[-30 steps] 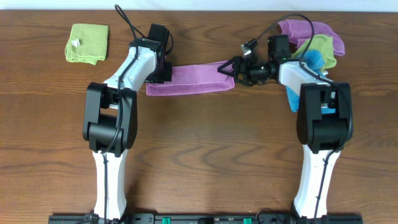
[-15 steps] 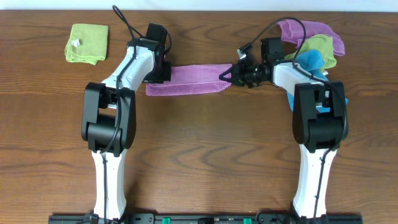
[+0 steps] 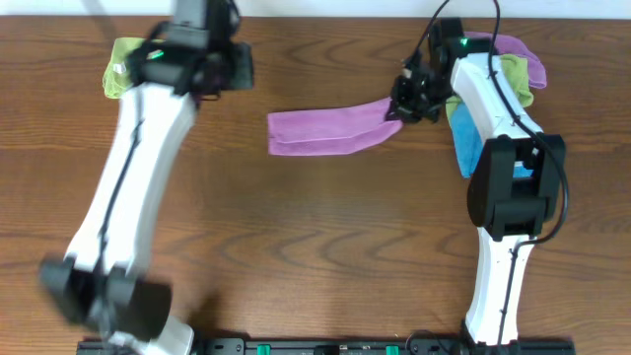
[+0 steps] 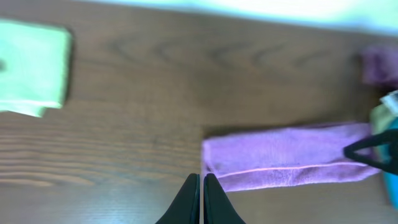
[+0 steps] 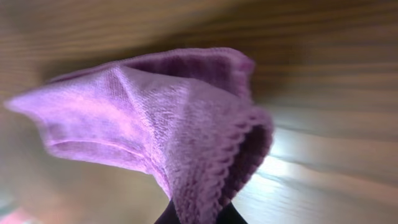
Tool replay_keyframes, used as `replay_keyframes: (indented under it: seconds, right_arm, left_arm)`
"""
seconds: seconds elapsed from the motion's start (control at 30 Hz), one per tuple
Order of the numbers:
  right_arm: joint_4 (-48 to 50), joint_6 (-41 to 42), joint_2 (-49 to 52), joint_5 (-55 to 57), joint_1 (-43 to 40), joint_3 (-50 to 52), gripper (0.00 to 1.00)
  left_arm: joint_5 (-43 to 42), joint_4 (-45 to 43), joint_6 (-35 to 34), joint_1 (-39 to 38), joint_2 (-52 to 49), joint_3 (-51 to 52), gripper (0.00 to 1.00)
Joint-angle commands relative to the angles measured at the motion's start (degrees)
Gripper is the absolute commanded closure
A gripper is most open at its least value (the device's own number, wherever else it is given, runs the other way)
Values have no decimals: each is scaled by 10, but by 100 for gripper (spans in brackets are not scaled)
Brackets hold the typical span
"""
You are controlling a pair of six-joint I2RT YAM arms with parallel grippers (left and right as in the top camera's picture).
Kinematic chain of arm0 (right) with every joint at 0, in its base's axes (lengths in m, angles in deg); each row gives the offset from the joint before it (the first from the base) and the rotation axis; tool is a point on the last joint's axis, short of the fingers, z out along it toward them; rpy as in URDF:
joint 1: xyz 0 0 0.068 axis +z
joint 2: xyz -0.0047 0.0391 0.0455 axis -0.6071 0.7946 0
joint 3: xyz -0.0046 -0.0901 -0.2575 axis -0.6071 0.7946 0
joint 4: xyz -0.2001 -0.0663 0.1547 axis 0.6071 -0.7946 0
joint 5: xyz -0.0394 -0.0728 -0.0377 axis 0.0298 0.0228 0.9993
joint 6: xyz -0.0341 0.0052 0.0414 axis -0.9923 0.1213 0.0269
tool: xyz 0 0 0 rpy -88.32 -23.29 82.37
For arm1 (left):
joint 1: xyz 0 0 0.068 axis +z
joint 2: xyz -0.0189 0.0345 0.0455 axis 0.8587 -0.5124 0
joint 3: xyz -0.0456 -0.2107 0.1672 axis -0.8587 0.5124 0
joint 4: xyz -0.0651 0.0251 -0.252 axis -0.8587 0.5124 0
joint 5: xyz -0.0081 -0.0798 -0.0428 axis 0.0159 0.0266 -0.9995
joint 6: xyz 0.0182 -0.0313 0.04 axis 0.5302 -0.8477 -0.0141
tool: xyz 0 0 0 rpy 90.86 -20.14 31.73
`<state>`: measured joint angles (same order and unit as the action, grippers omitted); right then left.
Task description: Fold the cloth
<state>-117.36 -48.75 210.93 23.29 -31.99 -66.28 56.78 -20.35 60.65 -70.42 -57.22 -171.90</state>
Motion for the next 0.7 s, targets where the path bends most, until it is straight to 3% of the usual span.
replay_keyframes:
  seconds: [0.0, 0.3, 0.47, 0.67]
  right_arm:
    - [-27, -18, -18, 192, 20, -52, 99]
    - [10, -18, -14, 324, 167, -55, 99]
    - [39, -44, 6, 352, 240, -55, 99]
    - [43, -50, 32, 360, 270, -55, 99]
  left_arm:
    - [-16, 24, -15, 10, 56, 0, 94]
    - [-23, 54, -14, 16, 219, 0, 94]
    - [-24, 103, -12, 16, 248, 0, 94]
    - [-26, 136, -5, 16, 248, 0, 94]
